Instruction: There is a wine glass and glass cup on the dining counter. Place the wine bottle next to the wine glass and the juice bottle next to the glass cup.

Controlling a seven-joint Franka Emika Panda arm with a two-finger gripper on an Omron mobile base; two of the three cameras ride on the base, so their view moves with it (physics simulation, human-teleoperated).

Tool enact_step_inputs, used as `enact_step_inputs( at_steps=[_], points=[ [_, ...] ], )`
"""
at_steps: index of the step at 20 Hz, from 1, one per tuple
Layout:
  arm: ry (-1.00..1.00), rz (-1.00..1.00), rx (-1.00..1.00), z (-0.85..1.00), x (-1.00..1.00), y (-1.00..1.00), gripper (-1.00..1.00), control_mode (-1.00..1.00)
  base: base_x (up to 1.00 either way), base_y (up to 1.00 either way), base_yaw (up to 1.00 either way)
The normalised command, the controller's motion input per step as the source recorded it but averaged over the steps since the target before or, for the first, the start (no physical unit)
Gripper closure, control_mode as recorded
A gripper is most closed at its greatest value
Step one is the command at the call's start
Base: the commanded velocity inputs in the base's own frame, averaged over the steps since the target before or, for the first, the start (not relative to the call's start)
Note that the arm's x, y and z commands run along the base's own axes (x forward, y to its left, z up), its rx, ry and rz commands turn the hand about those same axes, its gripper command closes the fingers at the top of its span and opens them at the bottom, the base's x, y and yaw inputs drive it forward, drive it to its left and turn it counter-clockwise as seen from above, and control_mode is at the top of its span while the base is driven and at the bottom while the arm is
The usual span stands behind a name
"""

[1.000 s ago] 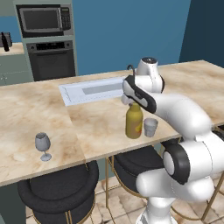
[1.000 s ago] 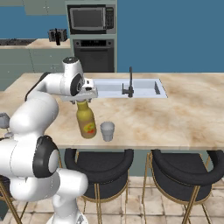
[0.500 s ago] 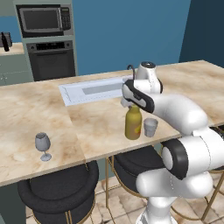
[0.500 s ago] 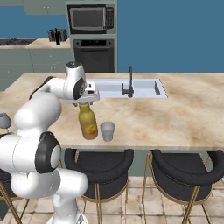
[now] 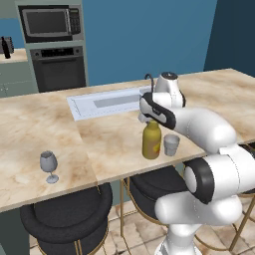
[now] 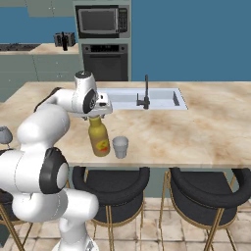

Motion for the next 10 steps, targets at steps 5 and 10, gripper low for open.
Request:
enact_step_inputs(
  at_steps=[5, 10],
  points=[
    [-0.04, 0.00, 0.01, -0.20, 0.06, -0.05, 1.00, -1.00, 0.00, 0.00, 0.00],
    [-0.05, 0.01, 0.00, -0.21, 0.02, -0.06, 1.00, -1.00, 0.00, 0.00, 0.00]
  ],
)
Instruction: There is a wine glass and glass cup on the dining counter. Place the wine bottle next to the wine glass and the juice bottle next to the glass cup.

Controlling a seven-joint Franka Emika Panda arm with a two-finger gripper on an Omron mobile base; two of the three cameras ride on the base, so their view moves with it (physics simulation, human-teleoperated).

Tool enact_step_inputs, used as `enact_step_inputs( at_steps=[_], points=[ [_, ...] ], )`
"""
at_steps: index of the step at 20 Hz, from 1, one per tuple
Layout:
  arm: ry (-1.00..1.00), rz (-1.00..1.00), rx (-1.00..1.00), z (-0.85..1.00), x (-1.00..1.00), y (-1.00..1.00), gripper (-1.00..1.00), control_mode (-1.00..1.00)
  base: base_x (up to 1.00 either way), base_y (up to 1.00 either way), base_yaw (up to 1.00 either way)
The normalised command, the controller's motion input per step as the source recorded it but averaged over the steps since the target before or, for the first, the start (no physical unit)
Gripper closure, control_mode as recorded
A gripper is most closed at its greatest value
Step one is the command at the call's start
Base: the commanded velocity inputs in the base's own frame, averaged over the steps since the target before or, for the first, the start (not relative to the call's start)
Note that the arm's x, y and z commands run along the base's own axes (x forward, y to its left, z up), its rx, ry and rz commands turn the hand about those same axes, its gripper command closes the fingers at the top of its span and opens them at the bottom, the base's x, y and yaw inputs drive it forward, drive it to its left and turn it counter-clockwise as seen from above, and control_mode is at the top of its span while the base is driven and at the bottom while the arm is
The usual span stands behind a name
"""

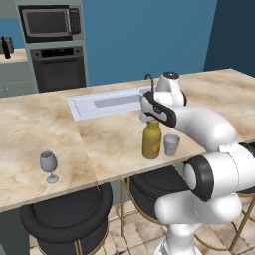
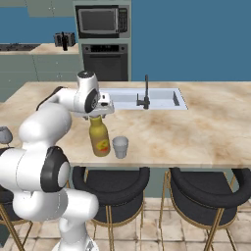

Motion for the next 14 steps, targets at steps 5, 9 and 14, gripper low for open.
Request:
enact_step_inputs(
  at_steps=[5, 9, 14],
  points=[
    [-0.01, 0.00, 0.00, -0.29, 0.00, -0.01, -1.00, -1.00, 0.00, 0.00, 0.00],
    [0.00, 0.00, 0.02, -0.17, 0.00, -0.07, -1.00, -1.00, 0.00, 0.00, 0.00],
    [0.00, 0.00, 0.03, -0.05, 0.00, -0.06, -1.00, -1.00, 0.00, 0.00, 0.00]
  ],
)
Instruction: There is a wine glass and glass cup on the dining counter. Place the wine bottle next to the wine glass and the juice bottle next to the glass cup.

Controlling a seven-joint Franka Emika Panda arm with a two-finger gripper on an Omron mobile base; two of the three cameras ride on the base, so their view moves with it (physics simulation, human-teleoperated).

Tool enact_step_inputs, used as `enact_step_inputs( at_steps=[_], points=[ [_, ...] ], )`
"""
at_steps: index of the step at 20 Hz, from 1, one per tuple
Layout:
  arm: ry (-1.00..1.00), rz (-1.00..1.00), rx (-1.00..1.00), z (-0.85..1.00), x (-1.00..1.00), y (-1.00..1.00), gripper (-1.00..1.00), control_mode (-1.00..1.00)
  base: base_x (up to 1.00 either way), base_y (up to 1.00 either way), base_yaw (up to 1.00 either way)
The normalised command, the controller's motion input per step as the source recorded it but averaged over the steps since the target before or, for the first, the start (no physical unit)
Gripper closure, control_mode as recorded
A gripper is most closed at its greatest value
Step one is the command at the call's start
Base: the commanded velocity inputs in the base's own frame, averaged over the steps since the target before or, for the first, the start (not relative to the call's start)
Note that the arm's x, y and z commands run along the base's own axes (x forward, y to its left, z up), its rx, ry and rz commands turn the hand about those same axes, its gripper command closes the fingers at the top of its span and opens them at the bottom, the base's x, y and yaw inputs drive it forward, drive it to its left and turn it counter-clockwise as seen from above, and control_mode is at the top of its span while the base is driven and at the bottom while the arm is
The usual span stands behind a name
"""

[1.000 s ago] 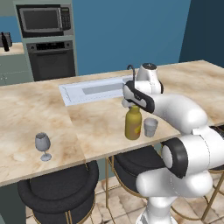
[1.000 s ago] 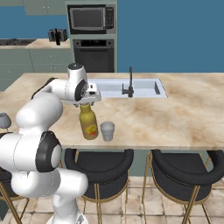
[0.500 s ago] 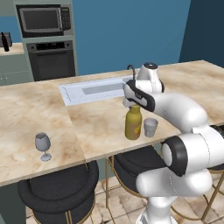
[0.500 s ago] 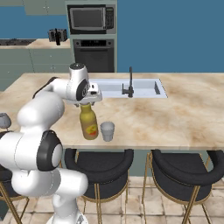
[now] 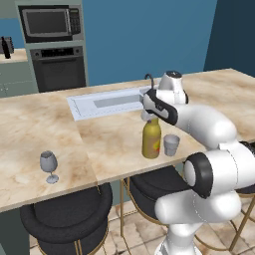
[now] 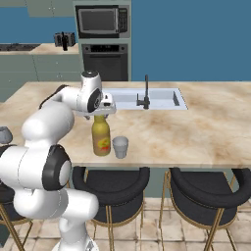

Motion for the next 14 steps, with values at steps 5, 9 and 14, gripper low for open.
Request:
enact_step_inputs(
  at_steps=[5, 9, 14],
  points=[
    [-0.01, 0.02, 0.04, 0.00, -0.03, -0.01, -1.00, -1.00, 0.00, 0.00, 0.00],
    [-0.02, 0.02, 0.02, 0.08, 0.00, 0.00, -1.00, -1.00, 0.00, 0.00, 0.00],
    [-0.04, 0.03, 0.01, 0.17, -0.01, 0.00, -1.00, -1.00, 0.00, 0.00, 0.00]
  ],
)
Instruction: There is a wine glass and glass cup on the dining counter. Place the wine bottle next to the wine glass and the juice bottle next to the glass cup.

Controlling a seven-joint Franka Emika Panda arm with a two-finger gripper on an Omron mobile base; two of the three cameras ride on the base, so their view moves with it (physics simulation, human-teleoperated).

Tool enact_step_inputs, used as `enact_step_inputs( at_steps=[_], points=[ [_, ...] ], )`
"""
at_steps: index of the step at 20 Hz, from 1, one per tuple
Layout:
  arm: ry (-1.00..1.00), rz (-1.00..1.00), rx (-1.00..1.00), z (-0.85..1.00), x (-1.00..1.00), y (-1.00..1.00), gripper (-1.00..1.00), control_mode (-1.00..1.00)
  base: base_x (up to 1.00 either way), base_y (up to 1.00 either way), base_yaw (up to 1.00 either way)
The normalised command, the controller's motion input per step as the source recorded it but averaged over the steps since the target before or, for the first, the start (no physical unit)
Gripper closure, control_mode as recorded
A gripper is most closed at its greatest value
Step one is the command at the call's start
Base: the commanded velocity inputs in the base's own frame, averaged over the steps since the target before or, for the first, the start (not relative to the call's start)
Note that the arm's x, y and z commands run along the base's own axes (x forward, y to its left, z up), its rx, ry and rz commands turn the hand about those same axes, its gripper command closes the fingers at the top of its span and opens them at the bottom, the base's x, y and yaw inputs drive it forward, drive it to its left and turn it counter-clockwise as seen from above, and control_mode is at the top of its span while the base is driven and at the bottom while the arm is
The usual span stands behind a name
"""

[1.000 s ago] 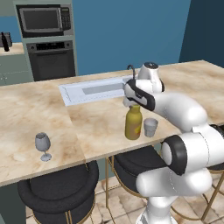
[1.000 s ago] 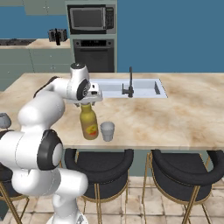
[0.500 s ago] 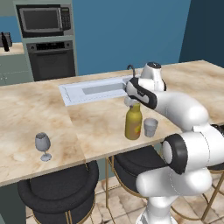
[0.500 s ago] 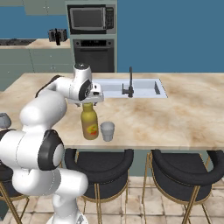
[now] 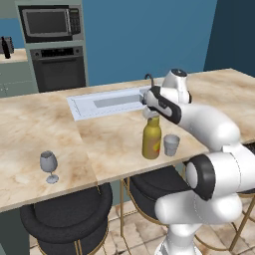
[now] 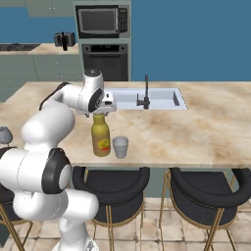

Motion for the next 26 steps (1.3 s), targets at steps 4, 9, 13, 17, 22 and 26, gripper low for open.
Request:
enact_step_inputs(
  at_steps=[4, 9, 13, 17, 22, 26],
  points=[
    [-0.01, 0.00, 0.00, 0.29, -0.05, 0.00, -1.00, -1.00, 0.00, 0.00, 0.00],
    [0.00, 0.00, 0.00, 0.32, -0.28, 0.00, -1.00, -1.00, 0.00, 0.00, 0.00],
    [-0.02, -0.03, 0.00, 0.09, -0.66, 0.00, -1.00, -1.00, 0.00, 0.00, 0.00],
    [-0.06, -0.10, 0.00, 0.00, -0.81, 0.00, -1.00, -1.00, 0.00, 0.00, 0.00],
    [-0.06, -0.10, 0.00, 0.00, -0.78, 0.02, -1.00, -1.00, 0.00, 0.00, 0.00],
    [-0.11, -0.09, 0.00, -0.01, -0.78, 0.04, -1.00, -1.00, 0.00, 0.00, 0.00]
  ],
)
